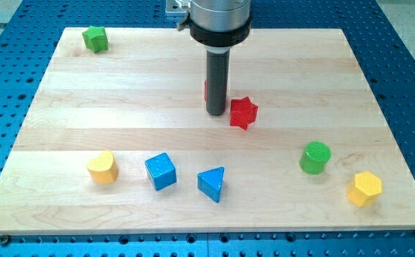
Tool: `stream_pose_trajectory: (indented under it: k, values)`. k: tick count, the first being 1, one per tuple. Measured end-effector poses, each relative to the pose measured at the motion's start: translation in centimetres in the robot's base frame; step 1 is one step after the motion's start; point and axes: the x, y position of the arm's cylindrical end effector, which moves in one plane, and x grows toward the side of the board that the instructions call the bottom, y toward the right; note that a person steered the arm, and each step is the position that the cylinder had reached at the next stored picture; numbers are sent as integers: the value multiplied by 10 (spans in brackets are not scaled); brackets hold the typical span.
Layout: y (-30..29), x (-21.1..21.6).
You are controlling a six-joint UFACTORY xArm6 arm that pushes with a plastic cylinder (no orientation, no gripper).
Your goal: Move the red star to the top left of the green circle
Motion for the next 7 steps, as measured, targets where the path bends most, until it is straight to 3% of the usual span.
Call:
stream_pose_trajectory:
  k: [1,2,4,5,7]
  values:
    - [45,45]
    - [43,48]
    - [42,10]
    - [-6,10]
    - [-28,10]
